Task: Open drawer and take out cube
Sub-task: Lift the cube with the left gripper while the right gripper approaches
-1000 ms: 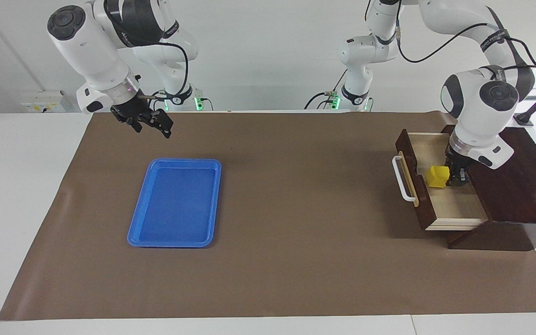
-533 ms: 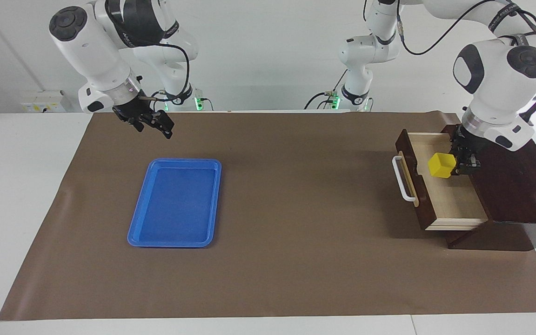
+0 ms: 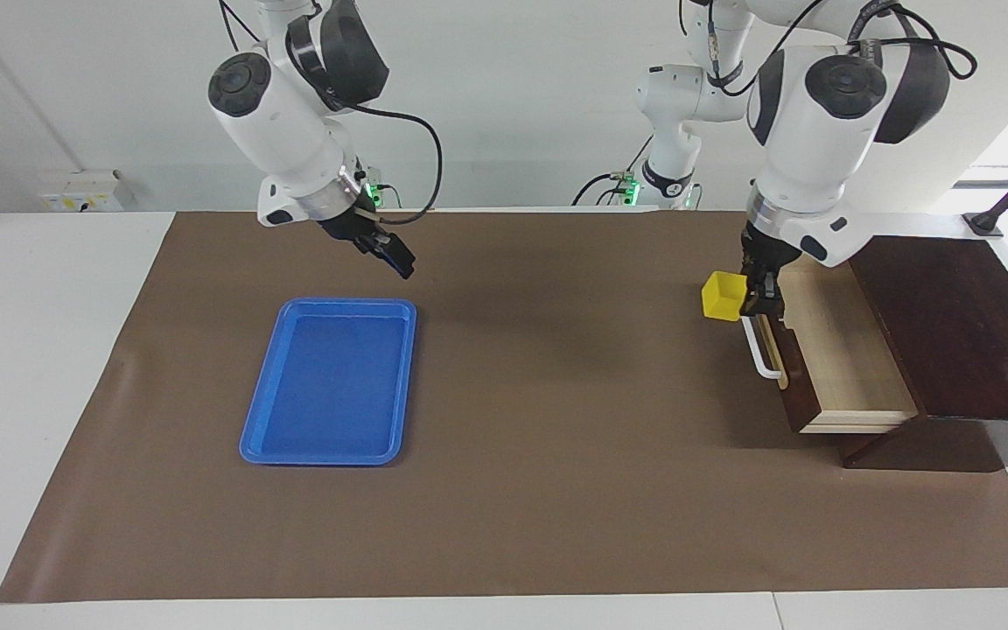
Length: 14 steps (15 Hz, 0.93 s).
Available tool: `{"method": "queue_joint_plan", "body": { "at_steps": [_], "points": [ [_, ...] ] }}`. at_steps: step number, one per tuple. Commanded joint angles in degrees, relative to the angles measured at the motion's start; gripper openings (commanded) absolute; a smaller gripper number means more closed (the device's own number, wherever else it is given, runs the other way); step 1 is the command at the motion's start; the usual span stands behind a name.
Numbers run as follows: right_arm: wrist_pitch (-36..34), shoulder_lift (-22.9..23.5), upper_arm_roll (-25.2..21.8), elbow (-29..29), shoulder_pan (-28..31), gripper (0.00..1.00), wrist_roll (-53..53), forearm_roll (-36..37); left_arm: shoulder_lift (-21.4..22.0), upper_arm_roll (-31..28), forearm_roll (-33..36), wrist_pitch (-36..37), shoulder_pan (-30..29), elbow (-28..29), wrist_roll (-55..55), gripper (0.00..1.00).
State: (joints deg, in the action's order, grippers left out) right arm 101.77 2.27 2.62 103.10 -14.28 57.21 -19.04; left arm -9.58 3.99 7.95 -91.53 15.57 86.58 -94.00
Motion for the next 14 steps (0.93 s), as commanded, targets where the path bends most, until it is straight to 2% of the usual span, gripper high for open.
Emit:
{"method": "queue_joint_plan", "body": {
  "at_steps": [1,5,10,14],
  "points": [
    [4.13,2.11,-0.07,1.05,-3.38,1.00,8.67,-4.85,-3.68,-1.00,1.28,4.95,3.85,-5.44,-6.96,0.00],
    [14.14,4.93,-0.07,3.24,-8.83,1.00,18.79,-11.35,-6.15,-0.91,0.76,5.31,7.28,-6.16,-17.52,0.00],
    [24.60,3.88,-0.07,9.21,-11.73,1.00,21.00,-25.76,-6.77,-0.91,-2.76,4.70,10.10,-6.16,-23.86,0.00],
    [27.96,8.44,-0.07,8.00,-13.94,1.00,22.41,-31.66,-6.68,-0.83,-3.29,2.50,11.50,-5.64,-26.32,0.00]
  ]
}}
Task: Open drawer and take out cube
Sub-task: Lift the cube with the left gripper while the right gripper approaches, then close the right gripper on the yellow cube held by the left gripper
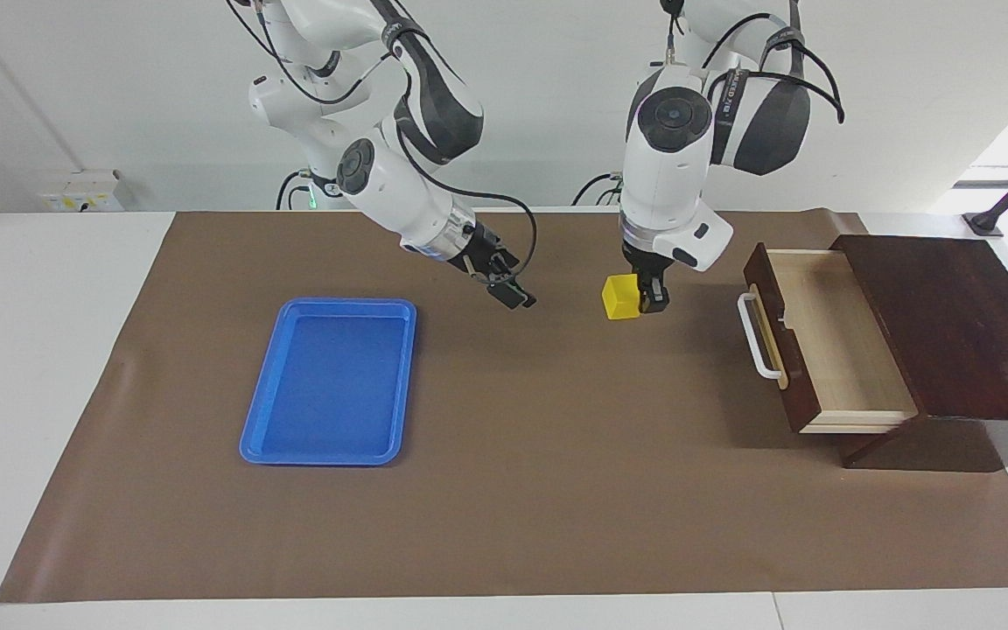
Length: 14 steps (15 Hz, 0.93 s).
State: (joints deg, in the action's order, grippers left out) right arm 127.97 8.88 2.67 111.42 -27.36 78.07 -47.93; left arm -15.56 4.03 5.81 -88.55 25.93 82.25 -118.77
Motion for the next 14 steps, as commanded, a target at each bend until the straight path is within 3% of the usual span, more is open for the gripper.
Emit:
{"method": "queue_joint_plan", "body": {
  "at_steps": [1,8,14],
  "points": [
    [1.58,4.02,-0.12,-2.33,-0.59,1.00,1.65,-5.74,-0.70,-0.78,-1.24,-0.66,1.22,-1.30,-1.55,0.00],
    [1.75,10.63,-0.03,-11.83,-1.55,1.00,4.80,-8.85,-0.62,-0.87,-2.12,-2.15,1.75,-0.78,-1.81,0.00],
    [6.76,11.78,-0.03,-13.34,-2.70,1.00,10.17,-12.54,-0.35,-0.87,-2.12,-3.21,1.75,0.02,-2.08,0.01]
  ]
}}
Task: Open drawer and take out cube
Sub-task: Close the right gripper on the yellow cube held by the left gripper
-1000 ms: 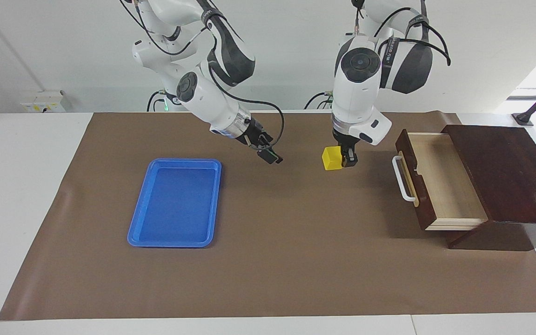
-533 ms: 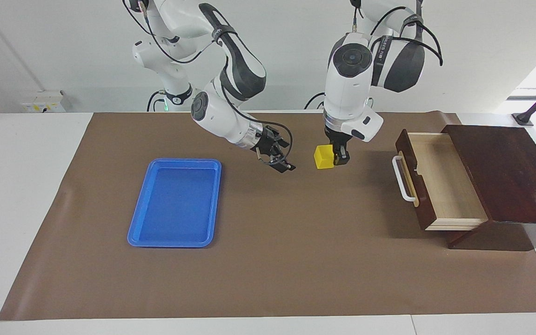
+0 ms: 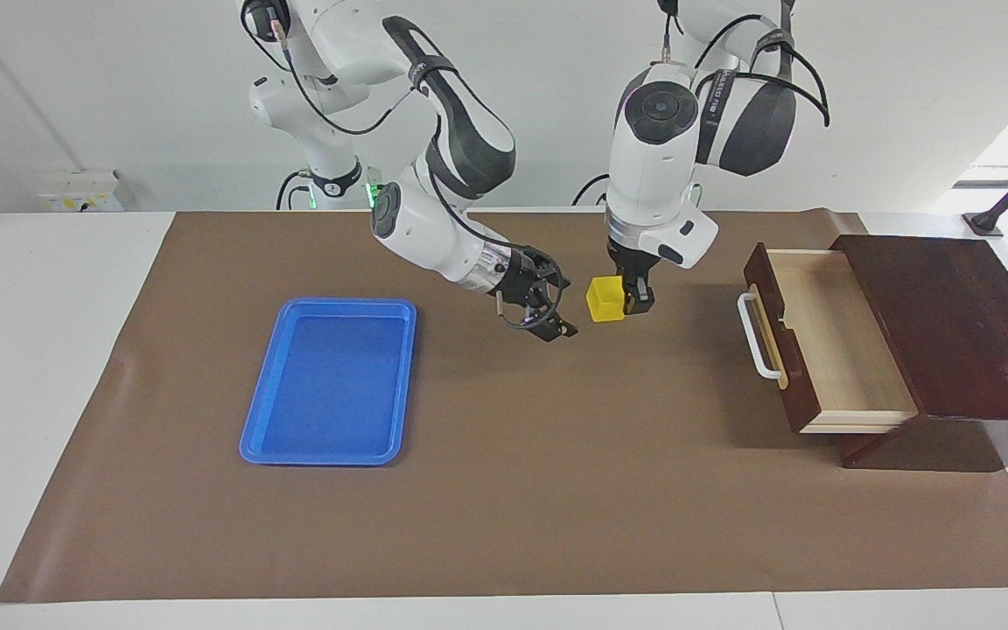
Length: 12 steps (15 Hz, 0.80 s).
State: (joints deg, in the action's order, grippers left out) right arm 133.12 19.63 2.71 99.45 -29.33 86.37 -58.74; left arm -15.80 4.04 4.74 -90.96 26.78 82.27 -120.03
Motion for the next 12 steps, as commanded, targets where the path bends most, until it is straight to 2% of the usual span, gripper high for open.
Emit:
{"method": "queue_joint_plan", "body": {
  "at_steps": [1,4,12],
  "points": [
    [1.88,1.02,-0.16,-1.37,-1.78,1.00,1.96,-1.64,-0.11,-0.88,-1.05,-0.88,0.91,0.09,-0.82,0.01],
    [2.49,1.02,-0.16,-1.10,-3.46,1.00,1.70,-0.76,-0.11,-0.88,-1.05,-0.79,0.91,0.09,-0.82,0.01],
    [1.79,0.67,-0.34,-1.28,-1.79,1.00,1.17,-0.67,-0.11,-0.88,-1.05,-0.88,0.91,0.09,-0.82,0.01]
  ]
}}
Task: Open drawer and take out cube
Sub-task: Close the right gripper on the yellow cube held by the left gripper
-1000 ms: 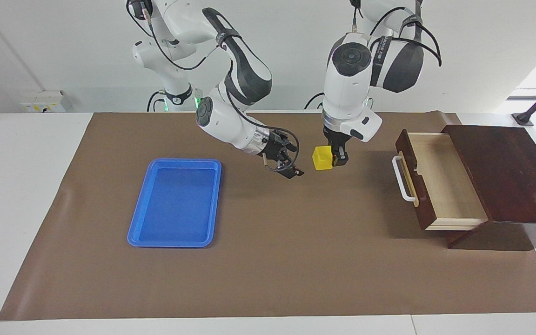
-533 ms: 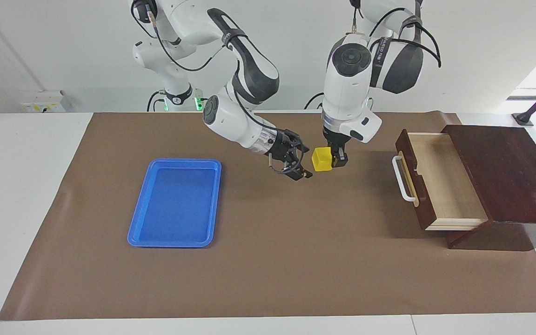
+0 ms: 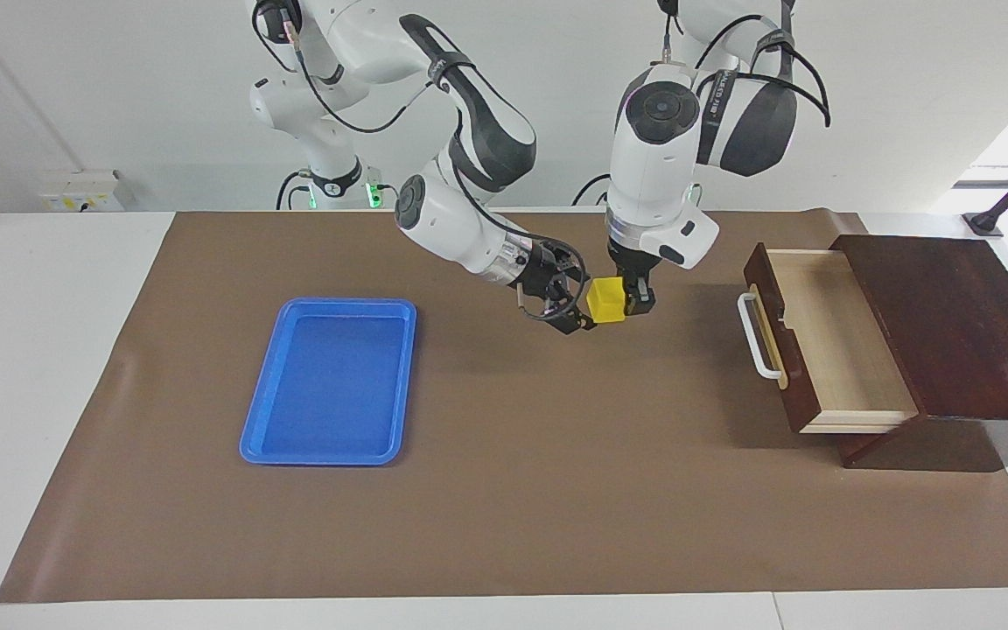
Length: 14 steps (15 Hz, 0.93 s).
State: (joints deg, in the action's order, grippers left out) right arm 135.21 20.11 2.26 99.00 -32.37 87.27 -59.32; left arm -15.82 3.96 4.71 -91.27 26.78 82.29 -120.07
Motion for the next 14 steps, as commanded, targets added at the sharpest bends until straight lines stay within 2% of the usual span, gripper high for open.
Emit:
{"method": "queue_joint_plan", "body": {
  "at_steps": [1,14],
  "points": [
    [-0.38,0.11,0.11,-1.17,1.43,1.00,0.27,-0.18,-0.09,-0.80,-1.02,-0.48,0.91,0.07,-0.78,0.01],
    [0.23,0.46,0.28,-2.76,-0.67,1.00,0.80,0.08,-0.09,-0.80,-0.93,-0.48,0.82,0.07,-0.78,0.02]
  ]
}}
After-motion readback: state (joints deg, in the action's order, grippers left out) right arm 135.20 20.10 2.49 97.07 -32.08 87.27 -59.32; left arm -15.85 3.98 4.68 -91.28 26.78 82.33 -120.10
